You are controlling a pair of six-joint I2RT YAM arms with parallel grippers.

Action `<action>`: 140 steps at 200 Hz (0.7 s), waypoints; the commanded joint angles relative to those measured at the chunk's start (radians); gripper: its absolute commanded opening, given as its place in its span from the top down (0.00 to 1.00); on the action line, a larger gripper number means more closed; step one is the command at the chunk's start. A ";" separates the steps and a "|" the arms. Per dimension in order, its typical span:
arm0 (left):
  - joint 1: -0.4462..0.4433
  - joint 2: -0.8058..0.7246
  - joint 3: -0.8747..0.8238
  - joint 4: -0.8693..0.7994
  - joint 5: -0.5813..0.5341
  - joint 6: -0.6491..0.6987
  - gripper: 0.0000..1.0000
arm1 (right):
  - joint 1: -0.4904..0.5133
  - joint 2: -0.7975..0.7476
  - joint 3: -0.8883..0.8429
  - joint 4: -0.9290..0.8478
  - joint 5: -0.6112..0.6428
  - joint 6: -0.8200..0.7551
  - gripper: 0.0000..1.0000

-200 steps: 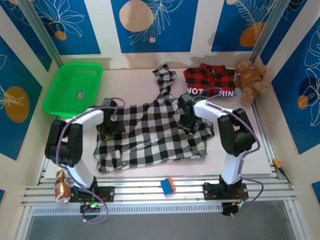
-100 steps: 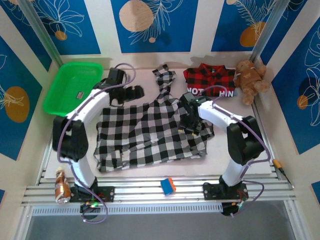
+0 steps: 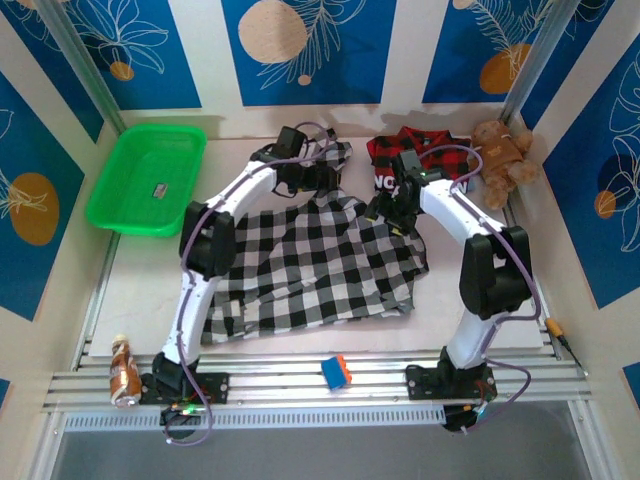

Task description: Fold and stack the long sleeve shirts

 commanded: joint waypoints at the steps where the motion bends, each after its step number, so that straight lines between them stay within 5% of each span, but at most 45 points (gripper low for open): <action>1: -0.015 0.081 0.157 -0.109 -0.043 0.053 0.14 | -0.014 0.039 0.030 0.039 -0.069 -0.016 0.35; 82: -0.023 0.254 0.306 -0.105 -0.075 0.046 0.21 | -0.048 0.080 0.043 0.079 -0.126 -0.036 0.35; 95: -0.023 0.264 0.320 -0.093 -0.064 0.048 0.32 | -0.047 0.078 0.038 0.085 -0.135 -0.032 0.36; 123: -0.019 0.256 0.321 -0.064 -0.056 0.052 0.74 | -0.040 0.078 0.019 0.103 -0.144 -0.020 0.36; 140: -0.013 0.227 0.319 -0.079 -0.080 0.075 0.88 | -0.035 0.086 0.012 0.114 -0.148 -0.012 0.36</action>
